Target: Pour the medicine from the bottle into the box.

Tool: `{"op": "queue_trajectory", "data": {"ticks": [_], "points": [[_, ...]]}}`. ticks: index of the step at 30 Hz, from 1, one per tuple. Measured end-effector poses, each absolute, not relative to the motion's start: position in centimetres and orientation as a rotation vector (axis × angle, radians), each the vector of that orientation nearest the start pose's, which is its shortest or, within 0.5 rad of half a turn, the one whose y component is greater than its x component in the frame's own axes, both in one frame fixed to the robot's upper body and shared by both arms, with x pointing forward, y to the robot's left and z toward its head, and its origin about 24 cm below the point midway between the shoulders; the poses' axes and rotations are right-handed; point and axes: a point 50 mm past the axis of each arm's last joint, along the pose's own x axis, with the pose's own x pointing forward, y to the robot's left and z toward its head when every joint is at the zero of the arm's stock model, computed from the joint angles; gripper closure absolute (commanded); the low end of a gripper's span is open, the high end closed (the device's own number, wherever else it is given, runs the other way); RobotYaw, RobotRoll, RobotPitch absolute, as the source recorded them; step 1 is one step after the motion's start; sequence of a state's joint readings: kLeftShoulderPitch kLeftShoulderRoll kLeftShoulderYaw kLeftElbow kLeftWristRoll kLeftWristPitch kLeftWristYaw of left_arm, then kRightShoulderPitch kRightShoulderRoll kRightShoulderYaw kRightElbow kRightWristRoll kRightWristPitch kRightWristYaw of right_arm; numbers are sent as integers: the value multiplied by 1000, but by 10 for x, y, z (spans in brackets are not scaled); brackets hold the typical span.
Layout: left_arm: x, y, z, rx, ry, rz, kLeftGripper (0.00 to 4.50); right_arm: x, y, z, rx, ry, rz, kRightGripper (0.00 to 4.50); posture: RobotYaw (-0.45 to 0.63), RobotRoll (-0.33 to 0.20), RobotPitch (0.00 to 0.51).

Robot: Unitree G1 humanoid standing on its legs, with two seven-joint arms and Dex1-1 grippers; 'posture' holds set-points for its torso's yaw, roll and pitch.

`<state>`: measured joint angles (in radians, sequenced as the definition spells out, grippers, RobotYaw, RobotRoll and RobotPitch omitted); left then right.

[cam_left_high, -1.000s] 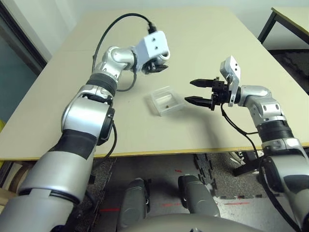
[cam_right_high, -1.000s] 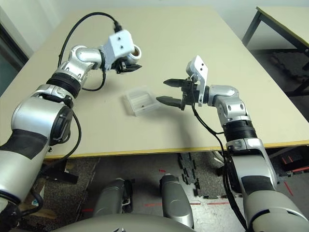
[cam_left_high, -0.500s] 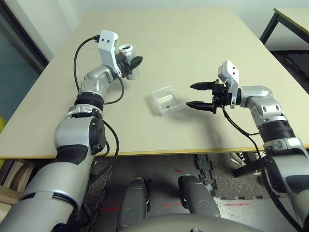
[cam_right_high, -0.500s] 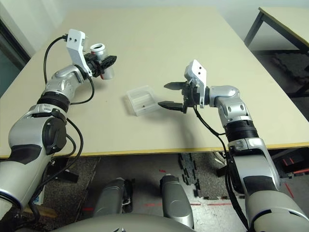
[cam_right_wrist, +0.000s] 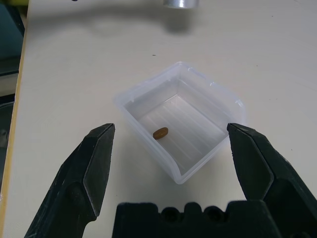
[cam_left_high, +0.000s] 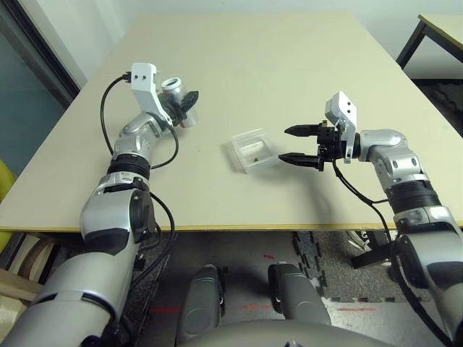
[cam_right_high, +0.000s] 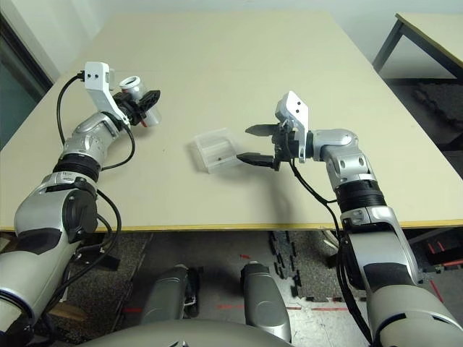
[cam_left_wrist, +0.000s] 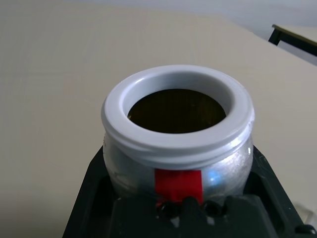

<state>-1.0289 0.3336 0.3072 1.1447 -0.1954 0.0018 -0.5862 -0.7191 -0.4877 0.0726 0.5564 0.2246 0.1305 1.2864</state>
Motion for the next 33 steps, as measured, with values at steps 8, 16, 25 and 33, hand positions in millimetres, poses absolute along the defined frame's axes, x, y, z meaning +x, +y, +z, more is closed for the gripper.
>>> {"op": "queue_trajectory", "data": {"ticks": [8, 16, 25, 33], "points": [[403, 202, 134, -184, 31, -354, 1831, 342, -178, 136, -252, 136, 1236, 0, -202, 0, 86], [402, 205, 128, -192, 37, -319, 1831, 342, -178, 136, -252, 136, 1236, 0, -212, 0, 89], [396, 207, 109, -188, 80, -289, 1831, 342, -179, 137, -254, 138, 1234, 0, -223, 0, 89], [394, 197, 98, -90, 107, -311, 1831, 342, -180, 137, -252, 144, 1232, 0, -229, 0, 89]]}}
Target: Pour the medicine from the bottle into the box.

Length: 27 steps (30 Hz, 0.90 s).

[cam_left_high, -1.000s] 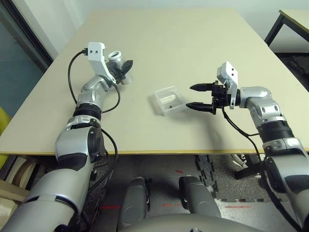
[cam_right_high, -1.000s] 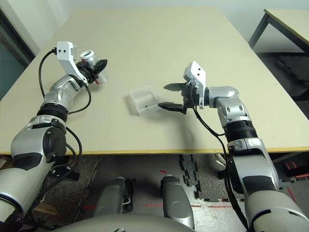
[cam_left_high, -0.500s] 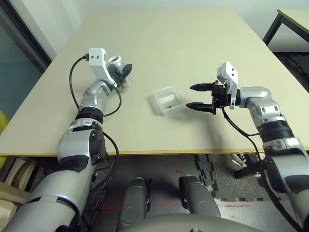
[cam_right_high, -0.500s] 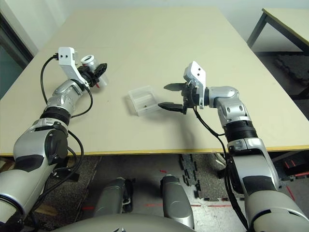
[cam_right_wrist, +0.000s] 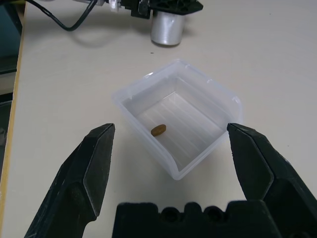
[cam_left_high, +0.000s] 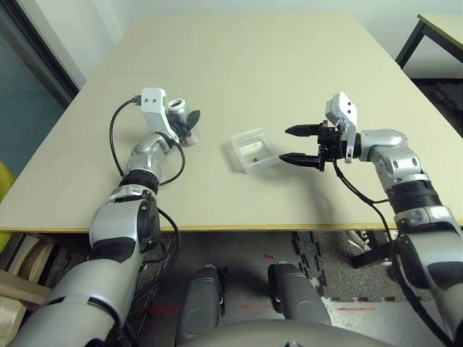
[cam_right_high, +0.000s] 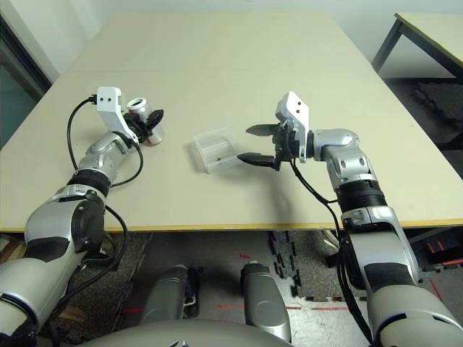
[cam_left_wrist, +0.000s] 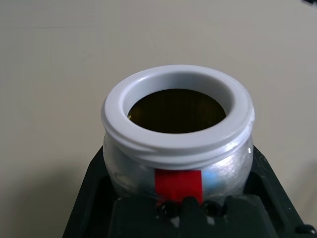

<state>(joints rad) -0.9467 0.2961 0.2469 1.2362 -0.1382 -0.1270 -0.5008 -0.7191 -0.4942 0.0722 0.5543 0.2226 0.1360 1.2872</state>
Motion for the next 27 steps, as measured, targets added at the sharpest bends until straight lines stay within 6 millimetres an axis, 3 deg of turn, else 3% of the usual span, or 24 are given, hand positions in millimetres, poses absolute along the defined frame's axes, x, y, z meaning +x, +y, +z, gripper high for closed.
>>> {"op": "queue_trajectory", "data": {"ticks": [9, 14, 27], "points": [[393, 193, 96, -32, 101, -306, 1831, 342, -180, 137, -249, 147, 1231, 0, -230, 0, 93], [392, 192, 92, -28, 106, -302, 69, 342, -179, 137, -250, 146, 1232, 0, -230, 0, 93], [388, 191, 81, -41, 146, -309, 28, 342, -179, 137, -249, 147, 1232, 0, -225, 0, 87]]}}
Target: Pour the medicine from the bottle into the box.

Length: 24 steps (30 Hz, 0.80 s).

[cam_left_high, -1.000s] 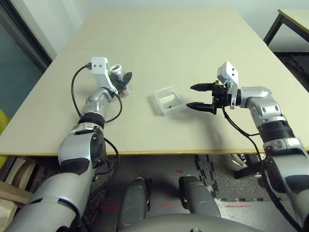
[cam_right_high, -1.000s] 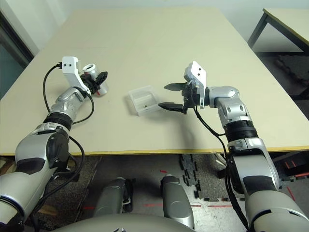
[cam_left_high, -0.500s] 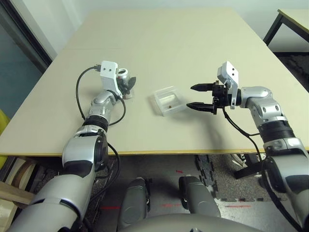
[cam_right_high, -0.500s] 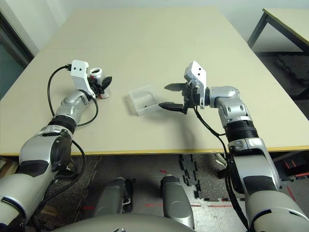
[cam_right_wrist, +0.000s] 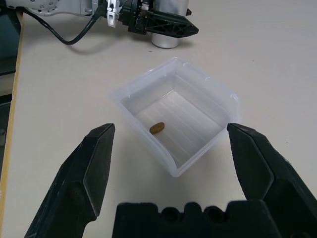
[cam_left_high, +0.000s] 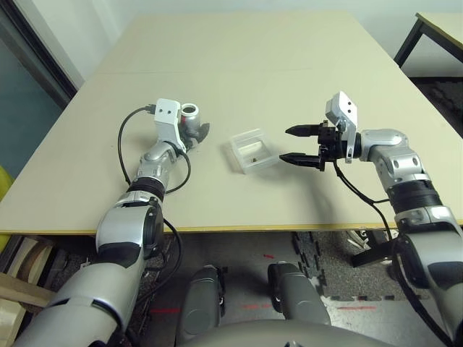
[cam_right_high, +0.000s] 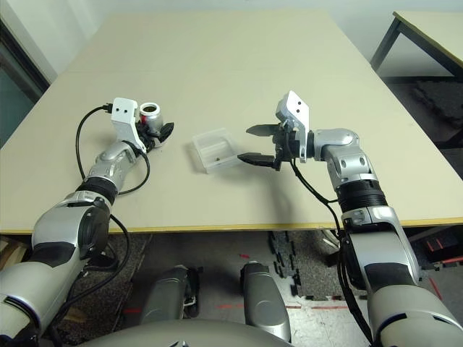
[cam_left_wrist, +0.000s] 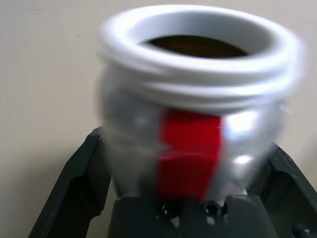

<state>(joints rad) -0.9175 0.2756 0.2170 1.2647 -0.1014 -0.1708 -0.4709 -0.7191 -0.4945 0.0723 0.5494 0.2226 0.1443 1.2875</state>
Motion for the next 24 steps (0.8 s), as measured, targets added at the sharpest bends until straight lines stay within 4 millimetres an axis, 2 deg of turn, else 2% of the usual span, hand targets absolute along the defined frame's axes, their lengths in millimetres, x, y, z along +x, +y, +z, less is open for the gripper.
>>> {"op": "queue_trajectory", "data": {"ticks": [6, 15, 20, 24], "points": [[381, 195, 67, -63, 173, -307, 28, 342, -179, 137, -248, 147, 1233, 0, -210, 0, 83], [374, 203, 68, -71, 117, -324, 28, 342, -178, 136, -246, 145, 1237, 0, -209, 0, 90], [361, 212, 64, -75, 97, -343, 28, 342, -179, 136, -248, 144, 1235, 0, -212, 0, 94], [339, 219, 61, -68, 101, -374, 28, 342, -179, 136, -248, 143, 1234, 0, -215, 0, 98]]}}
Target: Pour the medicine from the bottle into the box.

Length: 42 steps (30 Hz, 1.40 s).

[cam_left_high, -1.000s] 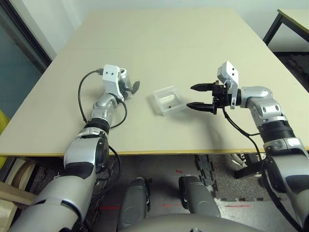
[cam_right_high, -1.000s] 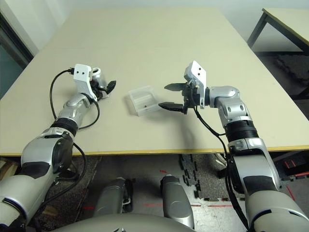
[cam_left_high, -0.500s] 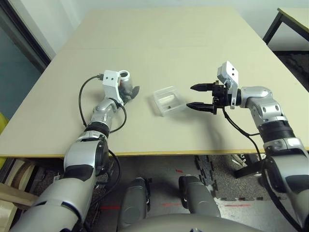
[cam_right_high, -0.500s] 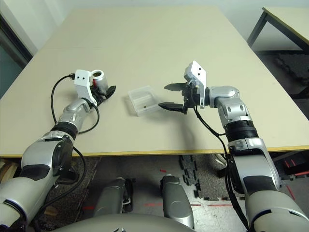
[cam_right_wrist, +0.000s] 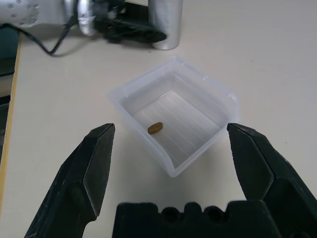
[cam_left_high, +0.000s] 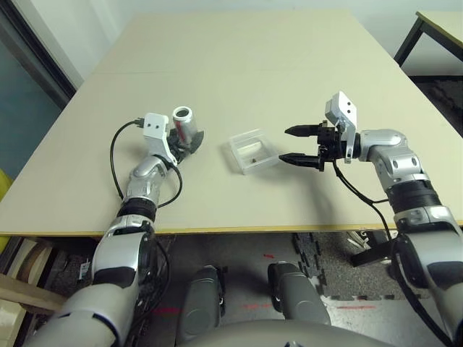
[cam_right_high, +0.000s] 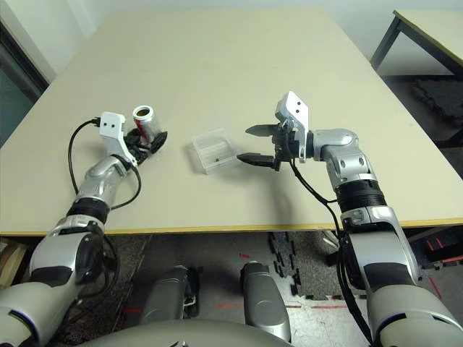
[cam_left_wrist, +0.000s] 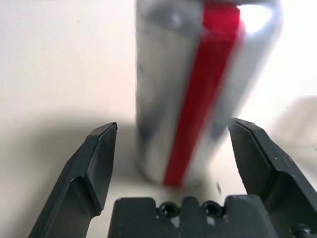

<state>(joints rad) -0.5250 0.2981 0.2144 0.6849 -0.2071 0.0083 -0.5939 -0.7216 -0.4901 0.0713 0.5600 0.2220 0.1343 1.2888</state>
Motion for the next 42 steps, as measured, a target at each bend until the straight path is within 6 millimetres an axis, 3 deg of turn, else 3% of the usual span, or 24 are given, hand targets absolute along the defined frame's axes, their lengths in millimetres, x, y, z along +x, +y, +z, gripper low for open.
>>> {"op": "queue_trajectory", "data": {"ticks": [4, 10, 15, 26, 32, 42], "points": [[314, 228, 65, -49, 111, -393, 28, 343, -180, 136, -248, 141, 1230, 0, -203, 0, 103], [299, 236, 91, -53, 70, -410, 28, 345, -181, 135, -228, 126, 1183, 0, -187, 0, 109], [292, 267, 117, -34, 6, -343, 28, 349, -198, 142, -132, 63, 1019, 0, -175, 0, 113], [301, 315, 154, 9, -41, -217, 28, 340, -254, 141, 4, -11, 606, 0, -189, 0, 119], [316, 330, 162, -20, -59, -168, 28, 334, -285, 145, 8, -52, 386, 0, -209, 0, 115], [327, 342, 164, -20, -75, -126, 28, 329, -316, 147, -10, -102, 136, 0, -213, 0, 106]]}}
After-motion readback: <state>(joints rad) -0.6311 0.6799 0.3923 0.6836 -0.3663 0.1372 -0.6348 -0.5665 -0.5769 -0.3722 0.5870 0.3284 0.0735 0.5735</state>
